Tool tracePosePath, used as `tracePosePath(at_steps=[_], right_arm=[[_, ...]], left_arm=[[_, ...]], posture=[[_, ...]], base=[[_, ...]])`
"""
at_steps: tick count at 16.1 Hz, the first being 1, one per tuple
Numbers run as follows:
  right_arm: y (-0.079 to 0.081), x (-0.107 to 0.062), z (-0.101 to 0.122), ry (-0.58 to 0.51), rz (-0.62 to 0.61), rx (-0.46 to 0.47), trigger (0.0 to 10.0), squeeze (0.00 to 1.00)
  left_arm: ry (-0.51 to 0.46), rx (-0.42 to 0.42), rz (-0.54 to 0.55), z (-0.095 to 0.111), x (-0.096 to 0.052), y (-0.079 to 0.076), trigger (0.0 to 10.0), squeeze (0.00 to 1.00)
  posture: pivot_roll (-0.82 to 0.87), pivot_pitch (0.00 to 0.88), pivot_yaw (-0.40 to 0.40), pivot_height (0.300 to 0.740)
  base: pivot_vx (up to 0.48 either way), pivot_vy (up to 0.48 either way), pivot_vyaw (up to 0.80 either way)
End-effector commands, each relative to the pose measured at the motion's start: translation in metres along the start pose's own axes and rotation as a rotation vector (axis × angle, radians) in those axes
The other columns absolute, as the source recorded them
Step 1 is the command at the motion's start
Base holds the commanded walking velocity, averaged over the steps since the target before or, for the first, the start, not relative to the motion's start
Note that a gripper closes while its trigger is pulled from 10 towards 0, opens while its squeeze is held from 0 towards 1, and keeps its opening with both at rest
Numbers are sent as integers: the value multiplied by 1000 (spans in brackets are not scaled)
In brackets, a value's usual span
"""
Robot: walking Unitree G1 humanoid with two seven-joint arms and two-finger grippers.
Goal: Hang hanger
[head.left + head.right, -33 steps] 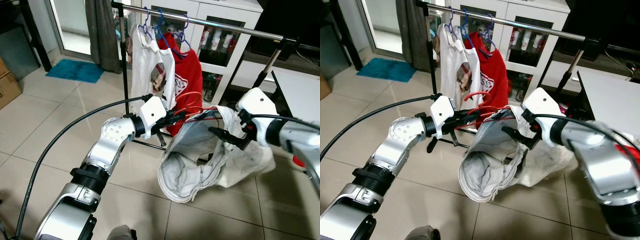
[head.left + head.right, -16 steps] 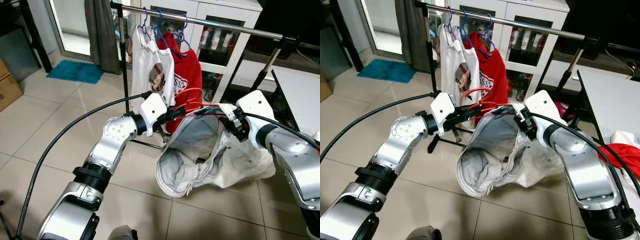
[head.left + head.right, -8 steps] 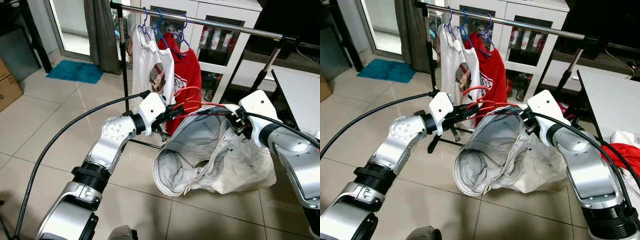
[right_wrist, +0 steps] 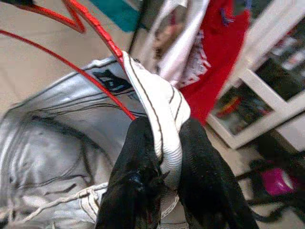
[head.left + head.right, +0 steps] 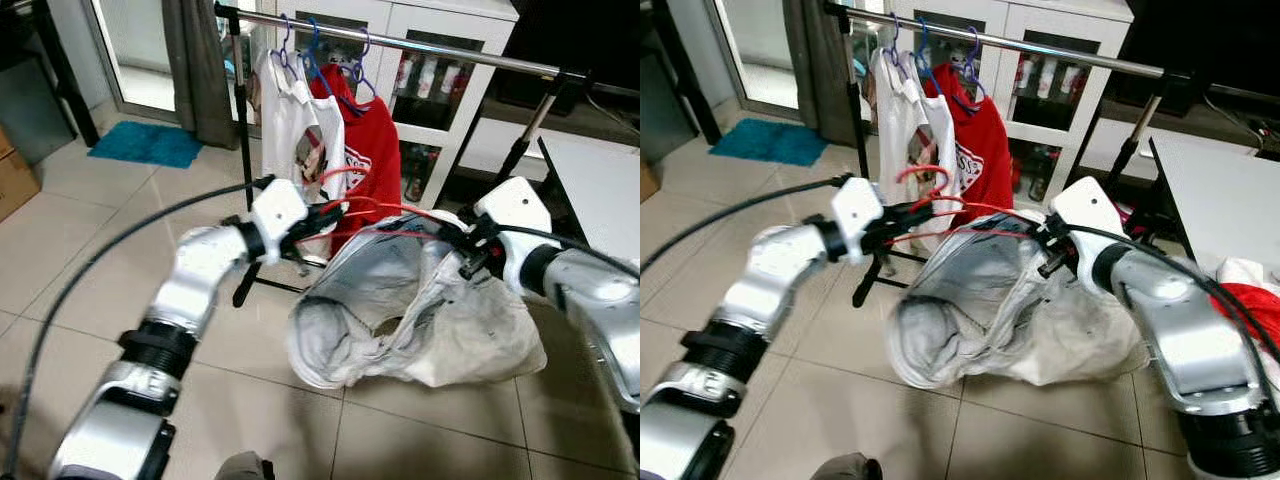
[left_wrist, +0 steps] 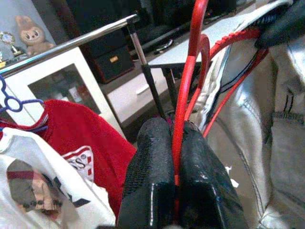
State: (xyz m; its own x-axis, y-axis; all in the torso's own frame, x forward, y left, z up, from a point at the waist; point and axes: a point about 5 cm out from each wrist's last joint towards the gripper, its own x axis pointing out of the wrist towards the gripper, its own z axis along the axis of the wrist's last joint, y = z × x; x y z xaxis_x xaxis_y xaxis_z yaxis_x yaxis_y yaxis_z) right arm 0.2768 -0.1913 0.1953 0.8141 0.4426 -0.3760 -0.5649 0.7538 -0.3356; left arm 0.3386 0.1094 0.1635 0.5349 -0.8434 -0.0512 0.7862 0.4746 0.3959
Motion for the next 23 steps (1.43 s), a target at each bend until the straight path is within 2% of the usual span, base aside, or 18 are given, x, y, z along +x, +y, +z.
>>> tracePosePath(at_steps=[1,5,6,7,8,10,11,12,13,14,16,18,19,21,23], right_arm=[[-1,-7,11,-90,109,2,0,0],[-8,-14,14,-155,181,87,0,0],[-11,-13,11,-148,156,135,0,0],[-20,-8,2,-97,50,219,0,0],[-25,-6,-4,-68,-8,253,0,0],[-26,-6,-8,-83,-16,318,0,0],[-24,-6,-9,-99,0,373,0,0],[-23,-6,-10,-102,2,387,0,0],[-27,-8,-14,-124,-25,471,0,0],[-28,-9,-15,-146,-22,507,0,0],[-25,-13,-11,-210,65,538,0,0],[-26,-16,-11,-237,101,557,0,0],[-28,-16,-16,-212,78,554,0,0],[-33,-12,-32,-109,-46,540,0,0],[-39,-10,-38,-107,-152,577,0,0]], left_arm=[[-40,8,-3,10,-1,9,0,0],[-12,-6,-29,6,-16,15,0,0],[-14,-14,-39,6,-18,15,0,0],[-19,-26,-83,6,-23,10,0,0],[-22,-31,-108,6,-25,7,0,0],[-8,-42,-157,5,-29,0,0,0],[7,-42,-162,2,-32,-2,0,0],[11,-43,-158,1,-33,-1,0,0],[23,-61,-154,-1,-39,-1,0,0],[28,-70,-152,-2,-41,-2,0,0],[35,-96,-151,-4,-46,-1,0,0],[38,-122,-190,-4,-51,-3,0,0],[42,-125,-194,-3,-55,-3,0,0],[7,-164,-174,3,-60,-2,0,0],[16,-189,-191,4,-65,-8,0,0]], posture=[[-74,0,-54,740],[-70,0,-57,740],[-69,0,-58,740],[-68,0,-57,740],[-68,0,-57,740],[-62,0,-58,740],[-61,0,-57,740],[-61,0,-57,740],[-60,0,-54,740],[-60,0,-53,740],[-63,0,-50,740],[-63,0,-50,740],[-65,0,-53,740],[-66,0,-53,740],[-63,0,-53,740]], base=[[0,0,0],[0,0,0],[0,0,0],[0,0,0],[0,0,0],[0,0,0],[0,0,0],[0,0,0],[0,0,0],[0,0,0],[0,0,0],[0,0,0],[0,0,0],[0,0,0],[0,0,0]])
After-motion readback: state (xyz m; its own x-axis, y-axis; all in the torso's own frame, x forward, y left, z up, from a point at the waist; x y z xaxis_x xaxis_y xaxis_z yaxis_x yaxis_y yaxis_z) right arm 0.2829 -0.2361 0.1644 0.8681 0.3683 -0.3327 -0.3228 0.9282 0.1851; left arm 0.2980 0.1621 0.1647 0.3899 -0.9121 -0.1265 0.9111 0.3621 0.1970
